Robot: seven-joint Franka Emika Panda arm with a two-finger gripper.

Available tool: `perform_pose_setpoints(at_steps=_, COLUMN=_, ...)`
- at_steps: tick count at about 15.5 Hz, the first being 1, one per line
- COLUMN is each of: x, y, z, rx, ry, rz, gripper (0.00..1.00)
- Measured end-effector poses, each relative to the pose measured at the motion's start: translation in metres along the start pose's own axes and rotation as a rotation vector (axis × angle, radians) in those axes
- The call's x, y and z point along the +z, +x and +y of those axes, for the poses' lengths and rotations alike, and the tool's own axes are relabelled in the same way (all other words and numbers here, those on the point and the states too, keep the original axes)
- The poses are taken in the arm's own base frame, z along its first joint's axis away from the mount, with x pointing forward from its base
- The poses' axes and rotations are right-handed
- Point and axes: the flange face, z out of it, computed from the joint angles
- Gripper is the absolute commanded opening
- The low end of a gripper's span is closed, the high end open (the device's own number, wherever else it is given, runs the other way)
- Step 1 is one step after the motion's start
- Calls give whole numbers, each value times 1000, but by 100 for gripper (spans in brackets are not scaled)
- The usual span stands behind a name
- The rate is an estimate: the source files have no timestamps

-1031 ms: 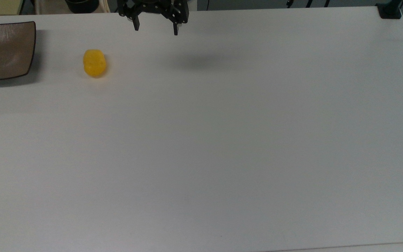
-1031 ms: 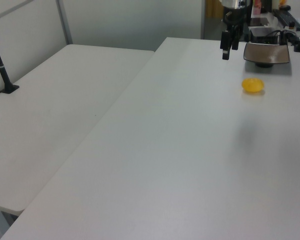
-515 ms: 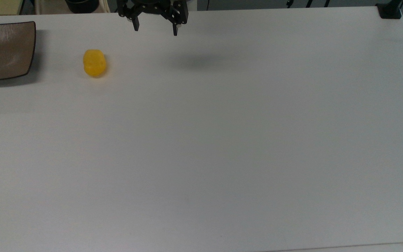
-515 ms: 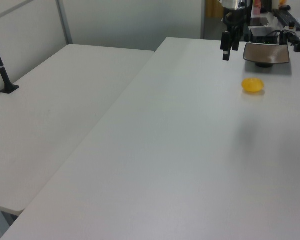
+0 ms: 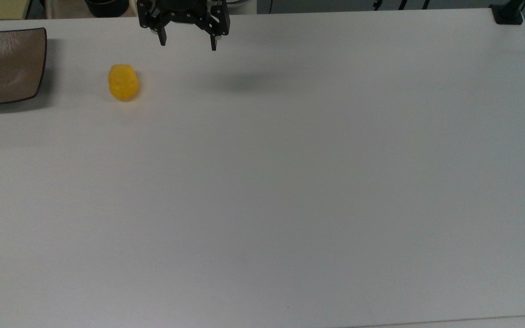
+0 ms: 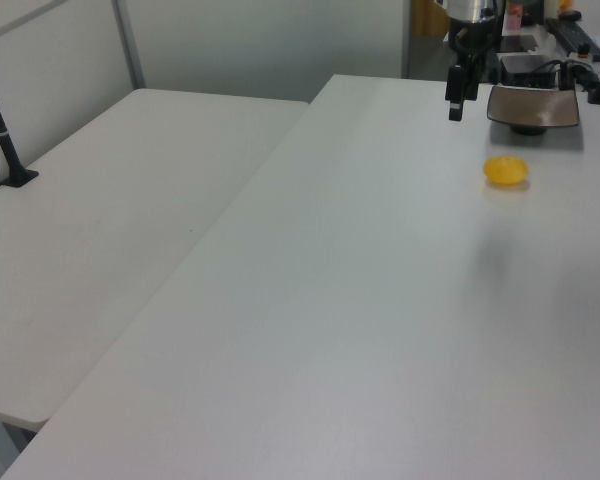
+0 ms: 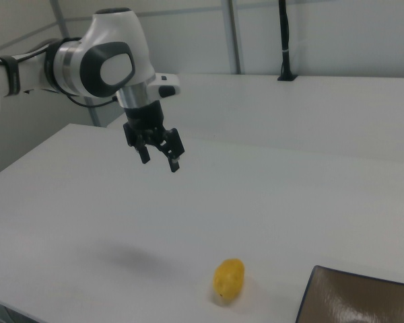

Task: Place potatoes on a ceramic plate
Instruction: 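Lower the open gripper over the yellow potato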

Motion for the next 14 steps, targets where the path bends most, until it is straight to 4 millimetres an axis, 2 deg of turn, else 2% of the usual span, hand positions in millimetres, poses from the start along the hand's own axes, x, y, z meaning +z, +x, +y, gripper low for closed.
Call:
perform_pose_setpoints(at_steps=5, x=28, y=1, z=42, rx=32, ry=-62, rz=22, gripper=100)
perform_pose_setpoints(at_steps=14, x=81, y=-27, z=139, rx=-74, ry=-86, rz=-89, gripper=100)
